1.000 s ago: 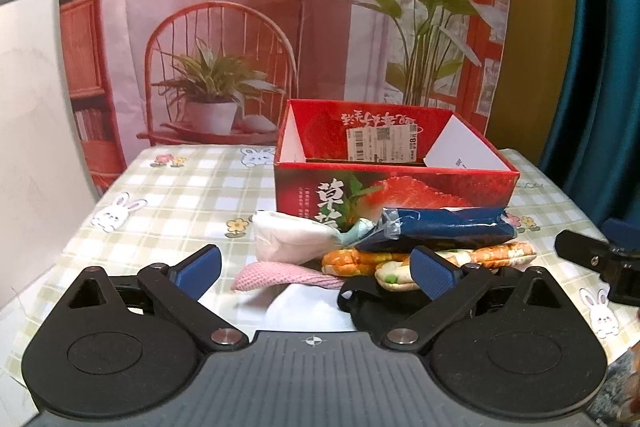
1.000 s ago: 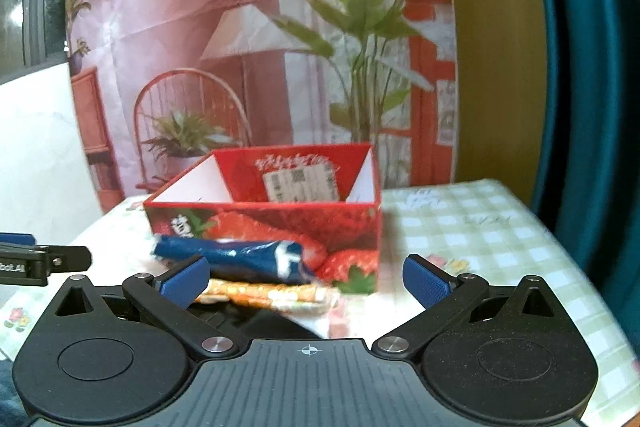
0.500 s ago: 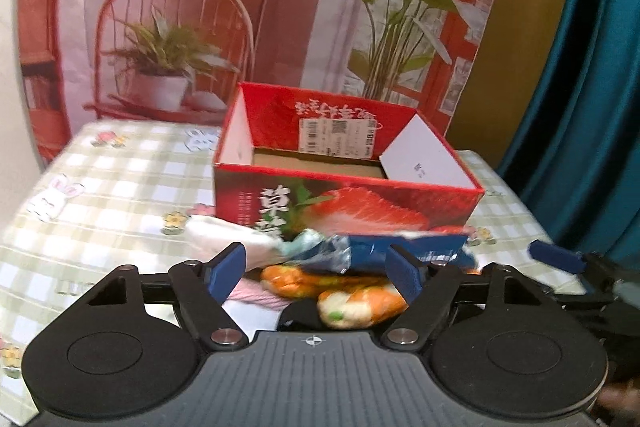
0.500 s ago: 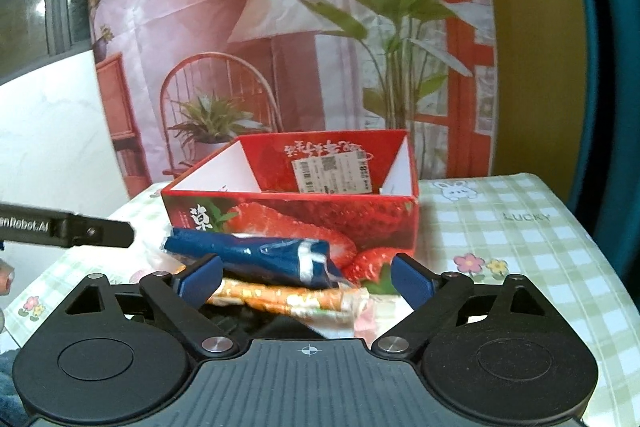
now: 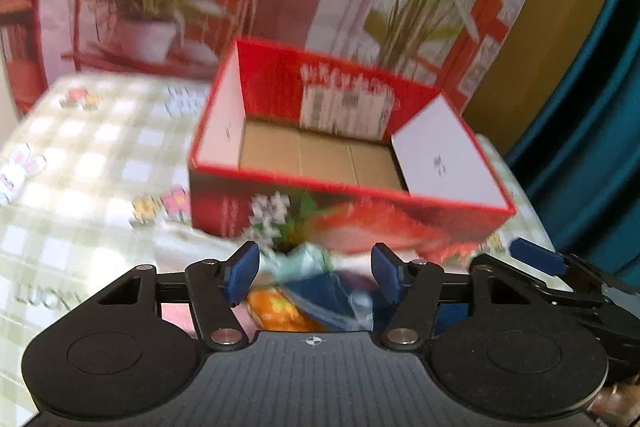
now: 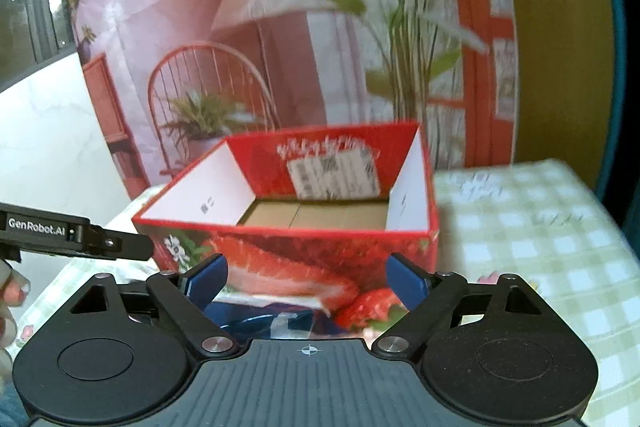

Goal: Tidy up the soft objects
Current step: 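Lower the left tool onto the blue-and-white bag and close its fingers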

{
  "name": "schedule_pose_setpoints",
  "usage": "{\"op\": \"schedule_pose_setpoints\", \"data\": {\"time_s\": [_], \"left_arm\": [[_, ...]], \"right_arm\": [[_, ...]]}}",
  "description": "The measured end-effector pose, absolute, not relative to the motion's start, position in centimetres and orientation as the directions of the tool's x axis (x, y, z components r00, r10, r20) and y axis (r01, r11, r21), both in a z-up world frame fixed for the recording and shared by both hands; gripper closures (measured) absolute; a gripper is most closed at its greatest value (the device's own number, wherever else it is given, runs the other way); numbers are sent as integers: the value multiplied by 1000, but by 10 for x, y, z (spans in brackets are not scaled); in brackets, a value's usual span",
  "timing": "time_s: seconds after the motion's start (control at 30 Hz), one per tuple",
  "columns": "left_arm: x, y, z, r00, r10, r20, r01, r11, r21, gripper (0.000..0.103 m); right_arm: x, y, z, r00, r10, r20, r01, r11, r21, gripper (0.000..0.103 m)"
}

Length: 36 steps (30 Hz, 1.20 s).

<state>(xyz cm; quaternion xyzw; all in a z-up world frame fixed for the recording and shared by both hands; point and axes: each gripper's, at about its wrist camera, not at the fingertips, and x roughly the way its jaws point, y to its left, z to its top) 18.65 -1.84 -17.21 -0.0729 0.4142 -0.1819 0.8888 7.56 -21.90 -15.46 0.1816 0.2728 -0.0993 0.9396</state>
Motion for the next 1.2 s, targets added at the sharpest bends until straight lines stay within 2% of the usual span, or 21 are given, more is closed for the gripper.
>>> {"op": "schedule_pose_setpoints", "data": {"time_s": [0.3,0.43,0.8,1.2], "left_arm": [[205,-12,-202,443,-477,-759,280,878,-388,46],[222,-11,-207,383,-500,-777,263,865,-427,46],[238,-9,-224,309,-545,-779,197,838,-508,46],[226,-7,-212,315,-579,-752,222,815,-535,52]], "right_arm": [[80,-216,-186,771,73,-633,258,873,414,18],[86,-220,-187,746,142,-651,230,862,451,24],[96,-229,-189,685,218,-695,233,838,493,25],[96,-236,-178,693,250,-677,223,818,530,48]]}}
